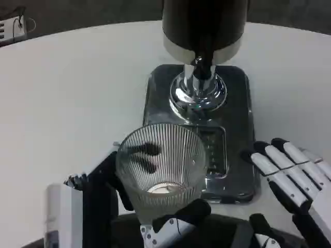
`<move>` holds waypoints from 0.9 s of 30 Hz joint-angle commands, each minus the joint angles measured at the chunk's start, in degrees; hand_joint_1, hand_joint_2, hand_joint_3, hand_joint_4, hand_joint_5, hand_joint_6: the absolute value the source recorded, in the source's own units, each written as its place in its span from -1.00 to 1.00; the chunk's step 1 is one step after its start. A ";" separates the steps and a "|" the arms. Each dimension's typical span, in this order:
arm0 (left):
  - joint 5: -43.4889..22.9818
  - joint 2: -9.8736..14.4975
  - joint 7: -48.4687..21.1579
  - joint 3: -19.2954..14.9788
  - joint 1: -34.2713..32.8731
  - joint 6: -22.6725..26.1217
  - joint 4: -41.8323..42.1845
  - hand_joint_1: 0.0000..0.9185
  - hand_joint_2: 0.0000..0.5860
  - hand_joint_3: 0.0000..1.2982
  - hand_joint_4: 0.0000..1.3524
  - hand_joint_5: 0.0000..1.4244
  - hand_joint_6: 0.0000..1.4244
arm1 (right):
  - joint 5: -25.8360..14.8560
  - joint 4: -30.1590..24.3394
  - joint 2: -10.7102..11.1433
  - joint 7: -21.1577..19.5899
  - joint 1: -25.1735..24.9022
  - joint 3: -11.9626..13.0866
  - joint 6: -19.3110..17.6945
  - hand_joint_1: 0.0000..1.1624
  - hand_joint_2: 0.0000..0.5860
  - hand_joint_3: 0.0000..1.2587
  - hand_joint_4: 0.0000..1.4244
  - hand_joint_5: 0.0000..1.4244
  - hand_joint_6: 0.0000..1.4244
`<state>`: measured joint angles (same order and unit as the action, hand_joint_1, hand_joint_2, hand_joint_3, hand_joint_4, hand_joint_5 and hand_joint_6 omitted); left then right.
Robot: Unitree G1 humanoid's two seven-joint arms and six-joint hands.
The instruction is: Grasp the cup under the faucet to collect the drink, then remove the cup.
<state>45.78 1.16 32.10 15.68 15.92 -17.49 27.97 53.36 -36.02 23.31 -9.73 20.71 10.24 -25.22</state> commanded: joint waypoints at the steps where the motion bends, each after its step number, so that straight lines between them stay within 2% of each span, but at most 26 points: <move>1: 0.75 -0.30 0.27 0.32 0.66 -1.21 0.69 0.68 -1.00 0.61 0.53 0.59 0.88 | -0.64 0.27 0.35 0.39 0.92 -0.10 -0.58 -0.74 0.80 -0.80 -0.88 -0.90 -0.77; 18: 0.93 -0.57 0.25 0.09 0.66 -0.88 0.69 0.68 -1.00 0.61 0.53 0.61 0.86 | -1.09 0.19 0.47 0.43 1.34 0.14 -0.46 -0.74 0.80 -0.80 -0.88 -0.90 -0.75; 22: 0.82 -0.87 0.73 -1.00 -0.75 -0.23 -0.56 0.68 -1.00 0.61 0.53 0.61 0.86 | -1.15 0.04 0.37 0.40 1.65 0.33 -0.34 -0.74 0.80 -0.80 -0.88 -0.90 -0.75; 27: 0.72 -1.51 2.06 -3.66 -6.24 0.93 -5.05 0.68 -1.00 0.61 0.53 0.60 0.86 | -1.09 -0.20 0.23 0.42 2.28 0.46 -0.33 -0.74 0.80 -0.80 -0.88 -0.90 -0.75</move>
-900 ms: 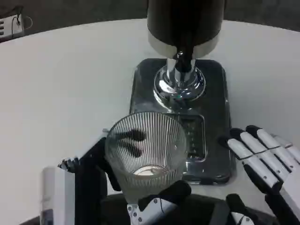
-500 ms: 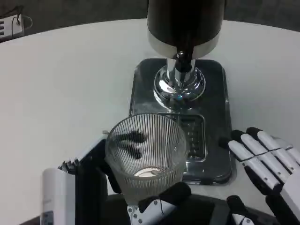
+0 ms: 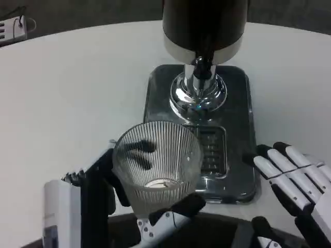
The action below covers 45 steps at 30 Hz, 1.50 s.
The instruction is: Grasp the cup under the faucet to collect the drink, then remove the cup.
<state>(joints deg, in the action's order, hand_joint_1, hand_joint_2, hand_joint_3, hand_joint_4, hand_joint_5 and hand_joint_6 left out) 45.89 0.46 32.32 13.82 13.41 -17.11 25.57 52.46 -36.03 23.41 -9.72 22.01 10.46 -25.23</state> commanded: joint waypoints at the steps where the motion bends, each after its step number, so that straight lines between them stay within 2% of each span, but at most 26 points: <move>1: 0.62 -0.89 2.08 -2.24 -4.79 0.69 -3.49 0.68 -1.00 0.61 0.53 0.61 0.86 | -0.15 -0.29 0.09 0.41 1.10 0.23 -0.34 -0.74 0.80 -0.80 -0.88 -0.90 -0.75; 7: 0.33 -0.28 3.27 -4.63 -14.04 1.87 -11.84 0.68 -1.00 0.61 0.53 0.61 0.86 | 0.01 -0.94 -0.03 0.53 2.04 0.60 -0.26 -0.74 0.80 -0.80 -0.88 -0.90 -0.75; 12: 0.26 0.16 4.61 -5.31 -19.75 2.75 -18.36 0.68 -1.00 0.61 0.53 0.59 0.86 | -0.54 -0.86 -0.13 0.35 2.81 1.72 -0.09 -0.74 0.80 -0.80 -0.88 -0.90 -0.75; 28: 0.37 2.68 12.32 -3.02 -36.95 5.27 -43.49 0.68 -1.00 0.61 0.53 0.59 0.86 | -2.29 0.00 0.28 0.13 3.54 4.09 -1.14 -0.74 0.80 -0.80 -0.88 -0.90 -0.75; 39: -1.31 2.29 15.82 -0.29 -49.60 5.42 -59.53 0.69 -1.00 0.61 0.53 0.59 0.86 | -3.18 0.69 0.43 0.23 3.46 4.77 -1.54 -0.77 0.82 -0.80 -0.88 -0.88 -0.75; 45: -1.87 1.95 17.03 1.19 -53.74 5.44 -65.41 0.68 -1.00 0.61 0.53 0.59 0.86 | -3.55 1.15 0.49 0.30 3.21 5.26 -1.38 -0.77 0.82 -0.80 -0.88 -0.88 -0.75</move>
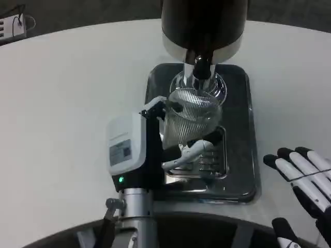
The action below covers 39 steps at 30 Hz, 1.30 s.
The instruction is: Grasp the cup under the faucet to collect the drink, then remove the cup.
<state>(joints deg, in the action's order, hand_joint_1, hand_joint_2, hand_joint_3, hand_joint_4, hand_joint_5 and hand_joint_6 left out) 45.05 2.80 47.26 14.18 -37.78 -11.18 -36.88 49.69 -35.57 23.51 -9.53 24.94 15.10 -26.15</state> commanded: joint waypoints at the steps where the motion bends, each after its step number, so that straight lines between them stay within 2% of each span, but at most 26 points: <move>1: -1.12 -0.38 2.18 0.99 -2.89 -0.43 -3.56 0.68 -1.00 0.61 0.53 0.59 0.86 | -0.85 0.77 0.39 0.08 0.26 0.72 -0.46 -0.78 0.82 -0.80 -0.88 -0.88 -0.75; 8: -1.87 0.19 2.77 2.61 -2.58 -0.21 -5.22 0.58 -1.00 0.58 0.47 0.57 0.81 | -1.19 1.17 0.29 0.16 -0.04 1.00 -0.23 -0.78 0.82 -0.80 -0.88 -0.88 -0.75; 11: -2.29 0.70 2.77 3.00 -1.66 -0.31 -4.53 0.45 -1.00 0.45 0.26 0.45 0.71 | -1.28 1.39 0.31 0.20 -0.26 0.94 -0.22 -0.78 0.82 -0.80 -0.88 -0.88 -0.75; 13: -2.56 1.04 2.75 3.04 -0.87 -0.43 -3.84 0.23 -1.00 0.22 -0.04 0.28 0.54 | -1.36 1.53 0.36 0.23 -0.41 0.91 -0.25 -0.78 0.82 -0.80 -0.88 -0.88 -0.75; 15: -2.86 1.24 2.49 2.99 -0.29 -0.54 -3.26 -0.25 -0.86 -0.06 -0.36 0.12 0.31 | -1.44 1.67 0.43 0.30 -0.58 0.86 -0.28 -0.79 0.82 -0.80 -0.88 -0.88 -0.75; 16: -2.97 1.29 2.34 2.97 -0.12 -0.54 -3.07 -0.40 -0.87 -0.21 -0.50 0.01 0.15 | -1.47 1.73 0.46 0.31 -0.64 0.84 -0.30 -0.79 0.82 -0.80 -0.88 -0.88 -0.75; 17: -3.14 1.37 1.86 2.94 0.05 -0.49 -2.85 -0.50 -0.91 -0.36 -0.65 -0.14 -0.05 | -1.53 1.78 0.48 0.33 -0.70 0.80 -0.32 -0.79 0.82 -0.80 -0.88 -0.88 -0.75; 19: -3.90 1.71 -0.31 2.89 0.17 -0.82 -2.54 -0.58 -0.87 -0.55 -0.82 -0.31 -0.34 | -1.61 1.86 0.51 0.35 -0.83 0.71 -0.40 -0.79 0.82 -0.80 -0.88 -0.88 -0.75; 22: -4.75 2.25 -2.46 3.15 0.01 -1.63 -2.09 -0.64 -0.85 -0.73 -0.95 -0.46 -0.49 | -1.64 1.95 0.49 0.43 -1.03 0.47 -0.43 -0.79 0.81 -0.80 -0.88 -0.88 -0.75; 26: -5.39 2.66 -4.43 3.35 -0.07 -2.06 -1.29 -0.75 -0.94 -0.88 -1.00 -0.58 -0.62 | -1.75 1.94 0.32 0.47 -1.08 0.35 -0.28 -0.79 0.81 -0.80 -0.88 -0.88 -0.75; 32: -6.66 3.30 -6.31 2.73 3.08 -2.93 5.39 -0.94 -1.00 -0.91 -1.00 -0.64 -0.69 | -1.74 1.73 0.06 0.33 -0.71 0.34 -0.25 -0.80 0.78 -0.79 -0.88 -0.88 -0.75; 39: -6.51 3.17 -8.14 0.02 15.14 -0.46 26.58 -1.00 -1.00 -0.91 -1.00 -0.65 -0.69 | -2.00 0.76 -0.69 0.39 -1.33 0.35 0.41 -0.80 0.77 -0.78 -0.88 -0.87 -0.75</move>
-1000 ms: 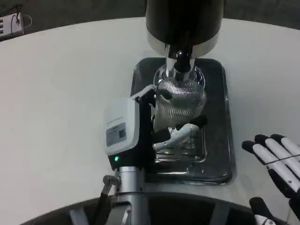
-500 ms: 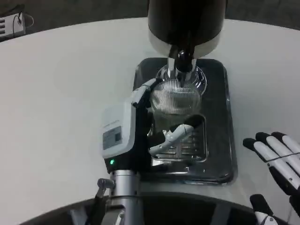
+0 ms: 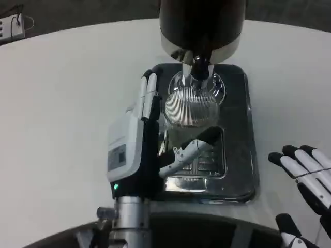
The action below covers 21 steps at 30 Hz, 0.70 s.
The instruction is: Grasp the cup under the faucet to collect the drink, then remove the cup.
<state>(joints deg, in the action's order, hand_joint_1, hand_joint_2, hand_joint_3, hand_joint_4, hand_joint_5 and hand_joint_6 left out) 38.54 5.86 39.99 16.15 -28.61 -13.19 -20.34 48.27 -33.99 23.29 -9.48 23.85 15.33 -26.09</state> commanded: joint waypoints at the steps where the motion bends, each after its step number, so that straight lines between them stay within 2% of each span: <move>1: -0.39 -0.11 -1.30 -2.65 7.73 1.87 13.18 -1.00 -1.00 -0.91 -1.00 -0.65 -0.69 | -0.72 -0.99 -0.56 0.51 -0.54 0.09 0.57 -0.80 0.77 -0.78 -0.88 -0.87 -0.75; 6: -0.21 -1.19 -3.48 -4.58 13.16 3.44 23.28 -1.00 -0.99 -0.91 -1.00 -0.66 -0.69 | -0.69 -1.29 -0.41 0.89 -0.54 -0.38 0.31 -0.81 0.77 -0.78 -0.88 -0.87 -0.75; 12: 1.01 -3.63 -7.49 -4.99 18.97 6.39 36.97 -1.00 -0.72 -0.95 -1.00 -0.71 -0.79 | -0.37 -1.80 -0.77 0.39 1.37 -0.55 -0.53 -0.81 0.77 -0.78 -0.88 -0.86 -0.75; 17: 2.27 -5.18 -15.08 -4.20 19.12 11.26 45.91 -1.00 -0.60 -1.00 -1.00 -0.96 -0.99 | -0.51 -1.96 -0.87 0.27 1.97 -0.45 -0.75 -0.81 0.77 -0.78 -0.88 -0.86 -0.74; 21: 2.55 -7.09 -20.26 -3.40 18.41 14.77 50.37 -1.00 -0.57 -1.00 -1.00 -1.00 -1.00 | -0.74 -2.02 -0.86 0.32 2.16 -0.41 -0.88 -0.81 0.76 -0.78 -0.88 -0.86 -0.74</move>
<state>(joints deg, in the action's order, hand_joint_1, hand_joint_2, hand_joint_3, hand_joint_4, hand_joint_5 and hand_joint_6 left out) 40.53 -0.09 22.71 12.31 -9.78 -0.92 27.30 47.99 -35.29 22.56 -9.26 25.31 14.87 -26.17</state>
